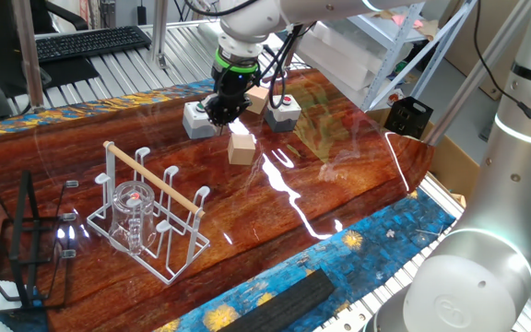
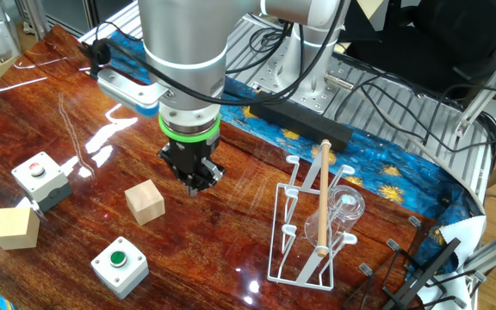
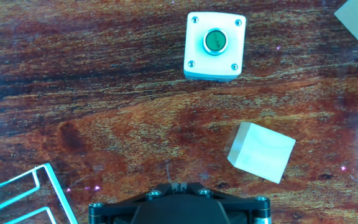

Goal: Take the cup off the cup rack

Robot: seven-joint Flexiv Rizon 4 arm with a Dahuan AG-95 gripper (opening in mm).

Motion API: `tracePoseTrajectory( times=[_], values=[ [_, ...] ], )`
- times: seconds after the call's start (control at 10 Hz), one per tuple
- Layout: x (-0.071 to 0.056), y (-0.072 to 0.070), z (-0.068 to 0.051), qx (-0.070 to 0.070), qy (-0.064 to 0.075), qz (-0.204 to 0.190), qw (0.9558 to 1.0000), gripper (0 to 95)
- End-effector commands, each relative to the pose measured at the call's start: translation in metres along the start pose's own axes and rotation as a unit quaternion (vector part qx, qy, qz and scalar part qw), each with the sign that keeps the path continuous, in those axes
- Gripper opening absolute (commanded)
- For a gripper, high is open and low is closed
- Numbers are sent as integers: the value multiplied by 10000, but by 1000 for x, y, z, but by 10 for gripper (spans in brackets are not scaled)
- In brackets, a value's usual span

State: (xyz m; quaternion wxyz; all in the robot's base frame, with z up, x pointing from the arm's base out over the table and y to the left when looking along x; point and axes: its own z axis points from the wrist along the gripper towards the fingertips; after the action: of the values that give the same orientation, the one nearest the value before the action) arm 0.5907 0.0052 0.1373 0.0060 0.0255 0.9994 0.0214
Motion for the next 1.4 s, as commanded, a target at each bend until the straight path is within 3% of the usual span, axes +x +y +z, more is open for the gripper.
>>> tracePoseTrajectory(
  times=[0.1, 0.5, 0.9, 1.4],
  values=[
    [0, 0, 0, -6, 4, -1, 10000, 0],
    [-12, -1, 1, -63, 35, 171, 9998, 0],
    [-40, -8, 5, -25, 42, 271, 9996, 0],
    [-41, -9, 6, -53, -16, 172, 9998, 0]
  ],
)
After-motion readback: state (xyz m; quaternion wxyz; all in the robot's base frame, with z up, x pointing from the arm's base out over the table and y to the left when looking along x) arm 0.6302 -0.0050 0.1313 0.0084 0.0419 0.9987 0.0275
